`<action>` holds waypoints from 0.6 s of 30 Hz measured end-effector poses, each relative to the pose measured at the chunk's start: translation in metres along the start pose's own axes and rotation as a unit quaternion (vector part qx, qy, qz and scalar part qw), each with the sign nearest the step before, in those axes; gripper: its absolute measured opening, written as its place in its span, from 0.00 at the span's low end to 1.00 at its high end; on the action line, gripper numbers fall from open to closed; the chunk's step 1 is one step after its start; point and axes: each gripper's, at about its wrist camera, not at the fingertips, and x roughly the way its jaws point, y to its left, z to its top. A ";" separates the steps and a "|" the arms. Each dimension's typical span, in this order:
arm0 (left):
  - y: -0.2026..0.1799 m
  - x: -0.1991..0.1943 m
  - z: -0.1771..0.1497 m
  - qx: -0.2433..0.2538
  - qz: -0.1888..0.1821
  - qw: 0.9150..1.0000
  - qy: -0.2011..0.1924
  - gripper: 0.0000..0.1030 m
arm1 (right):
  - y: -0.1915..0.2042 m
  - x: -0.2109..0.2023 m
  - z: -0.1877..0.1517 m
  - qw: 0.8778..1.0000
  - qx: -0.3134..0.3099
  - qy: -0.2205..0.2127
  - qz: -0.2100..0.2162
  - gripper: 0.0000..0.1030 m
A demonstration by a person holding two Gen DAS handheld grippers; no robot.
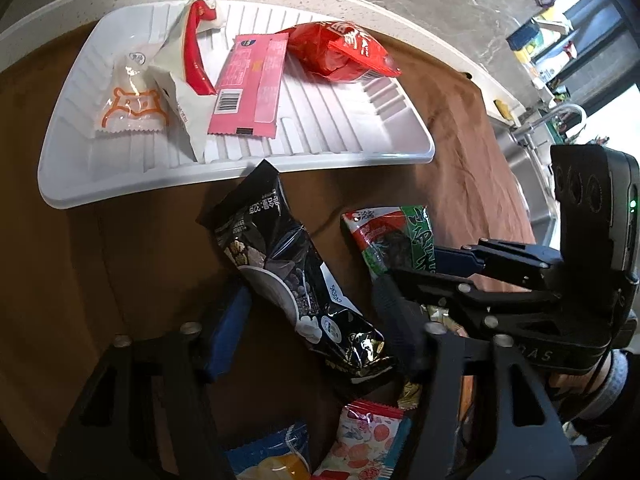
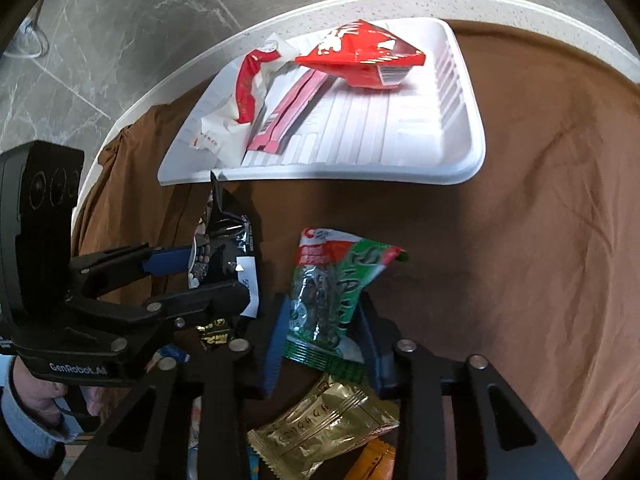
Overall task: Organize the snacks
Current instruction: 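Move the left tool toward the black bag while the right tool grasps the green bag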
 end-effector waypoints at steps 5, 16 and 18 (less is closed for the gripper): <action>0.009 -0.001 -0.004 -0.003 -0.013 1.000 -0.009 0.29 | -0.011 0.002 -0.002 0.999 0.024 0.002 0.025 0.12; 0.019 -0.010 -0.003 -0.027 -0.055 0.998 -0.025 0.28 | -0.034 -0.009 -0.006 0.990 0.097 -0.011 0.101 0.12; 0.021 -0.012 -0.004 -0.030 -0.064 0.997 -0.026 0.28 | -0.035 -0.012 -0.007 0.988 0.103 -0.014 0.111 0.12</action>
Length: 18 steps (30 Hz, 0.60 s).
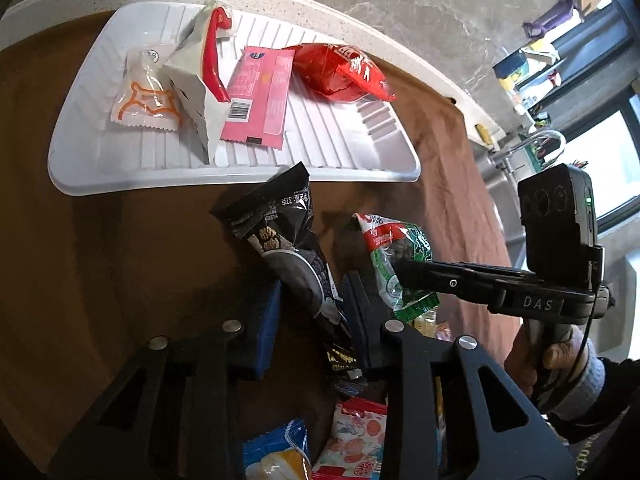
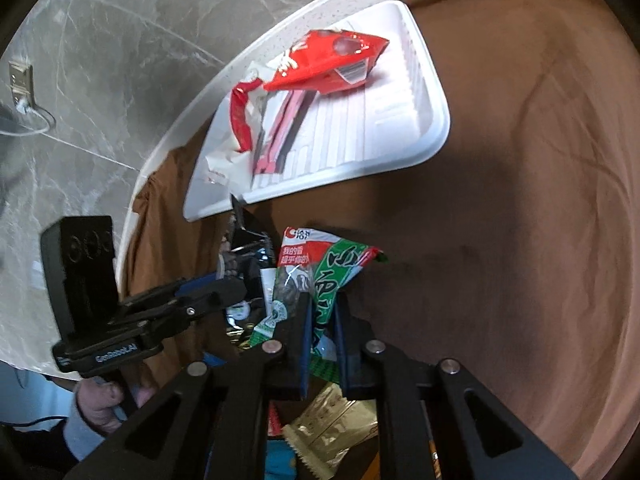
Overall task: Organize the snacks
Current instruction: 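Move the left tool toward the black bag while the right tool grasps the green bag, then grasp the black bag with the left tool while the right tool lifts the green bag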
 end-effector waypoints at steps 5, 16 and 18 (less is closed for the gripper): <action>0.005 0.001 -0.002 -0.012 0.004 1.000 0.009 0.28 | -0.001 -0.005 0.001 1.000 0.011 -0.005 0.013 0.12; -0.014 0.020 0.002 0.027 0.042 0.999 0.022 0.24 | 0.002 -0.001 -0.001 1.000 0.005 -0.004 0.000 0.13; -0.010 0.022 0.003 0.017 0.030 0.999 0.021 0.20 | 0.001 0.000 -0.001 1.000 0.010 -0.003 0.002 0.13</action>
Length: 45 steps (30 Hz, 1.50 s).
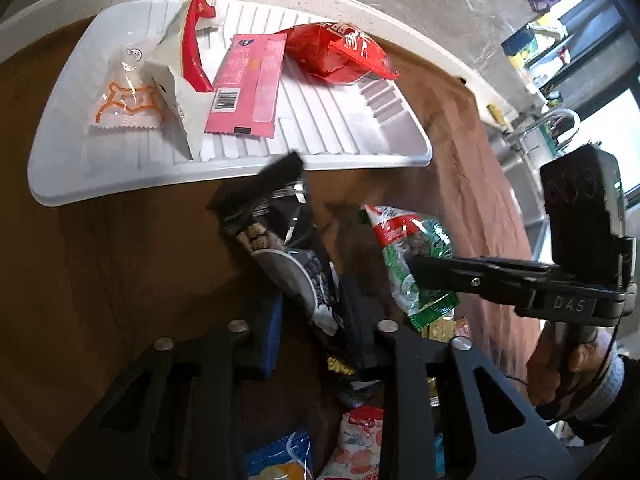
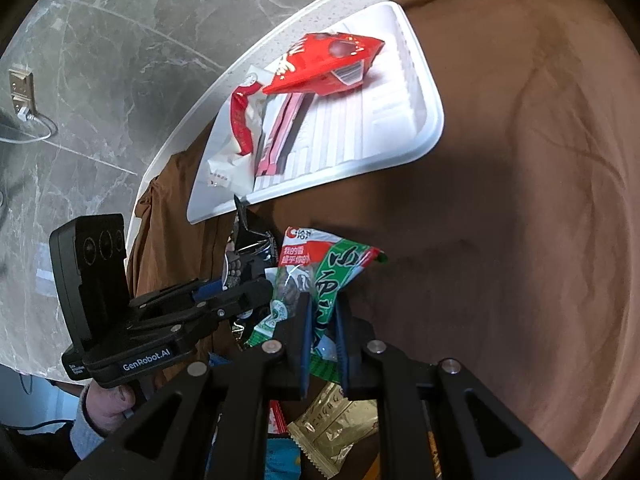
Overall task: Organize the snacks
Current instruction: 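Grasp the black bag with the left tool while the right tool lifts the green bag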
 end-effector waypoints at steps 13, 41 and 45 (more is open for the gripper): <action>0.021 -0.007 -0.003 -0.070 -0.070 0.995 -0.018 0.15 | -0.005 -0.002 0.001 1.000 0.013 0.001 0.016 0.14; 0.034 -0.008 -0.010 -0.102 -0.115 0.988 -0.014 0.15 | 0.006 -0.001 -0.003 0.999 -0.023 -0.008 0.028 0.11; 0.039 -0.017 -0.010 -0.113 -0.126 0.985 -0.024 0.15 | 0.007 -0.008 0.000 0.999 -0.016 -0.015 0.038 0.11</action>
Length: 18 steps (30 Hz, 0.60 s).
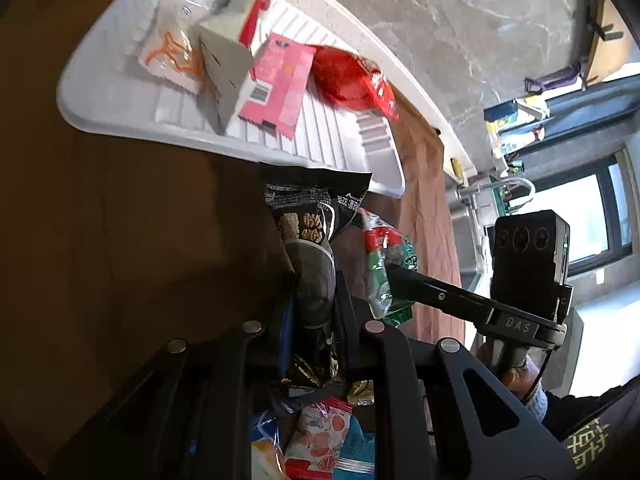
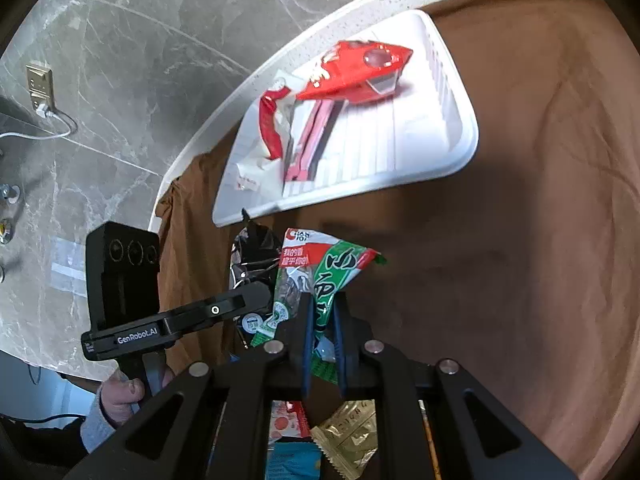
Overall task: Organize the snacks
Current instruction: 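Grasp the black bag with the left tool while the right tool lifts the green bag, then carry the black bag and green bag onto the white tray and open both tools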
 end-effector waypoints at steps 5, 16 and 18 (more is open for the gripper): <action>0.004 -0.011 0.001 -0.003 -0.007 1.000 -0.012 0.15 | 0.004 -0.002 0.003 1.000 0.005 -0.002 0.017 0.11; 0.012 -0.040 0.012 -0.033 -0.055 0.997 -0.038 0.14 | 0.015 -0.002 0.012 0.999 -0.001 -0.005 0.033 0.11; 0.014 -0.049 0.018 -0.041 -0.064 0.996 -0.046 0.14 | 0.017 -0.002 0.016 0.999 -0.004 -0.007 0.034 0.11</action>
